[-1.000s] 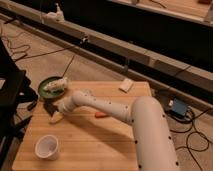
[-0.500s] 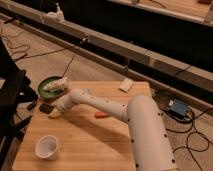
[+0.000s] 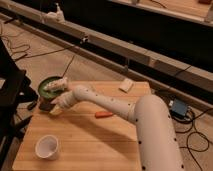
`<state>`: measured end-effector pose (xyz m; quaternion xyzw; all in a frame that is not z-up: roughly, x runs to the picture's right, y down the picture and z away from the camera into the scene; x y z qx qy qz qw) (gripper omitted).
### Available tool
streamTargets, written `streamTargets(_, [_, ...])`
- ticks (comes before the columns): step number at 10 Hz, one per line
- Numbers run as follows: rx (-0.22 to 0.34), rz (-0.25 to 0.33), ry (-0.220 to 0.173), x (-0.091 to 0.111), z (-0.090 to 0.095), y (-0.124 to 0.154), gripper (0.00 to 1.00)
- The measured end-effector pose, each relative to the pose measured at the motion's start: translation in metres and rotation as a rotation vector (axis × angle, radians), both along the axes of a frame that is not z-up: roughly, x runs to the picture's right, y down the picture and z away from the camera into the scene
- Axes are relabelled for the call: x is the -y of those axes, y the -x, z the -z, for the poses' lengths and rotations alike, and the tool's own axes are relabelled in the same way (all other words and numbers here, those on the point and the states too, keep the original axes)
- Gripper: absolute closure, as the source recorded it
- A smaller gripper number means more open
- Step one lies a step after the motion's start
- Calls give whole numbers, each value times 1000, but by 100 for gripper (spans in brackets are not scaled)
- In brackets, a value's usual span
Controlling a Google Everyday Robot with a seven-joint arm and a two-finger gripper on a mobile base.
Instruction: Place the eraser in the ceramic cup
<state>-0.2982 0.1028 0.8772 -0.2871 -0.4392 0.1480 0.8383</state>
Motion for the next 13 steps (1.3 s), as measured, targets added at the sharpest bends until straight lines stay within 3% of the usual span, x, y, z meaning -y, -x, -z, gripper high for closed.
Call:
streamTargets(2, [52,61,18,-2,29,-19,100])
streamTargets(5, [175,233,105,-25,79,-47,100])
streamTargets(8, [241,353,141,-21,109,-71,100])
streamTargets(11, [252,396,133,0,124,-85,100])
streamTargets(13, [268,422,137,1,136,-89,100])
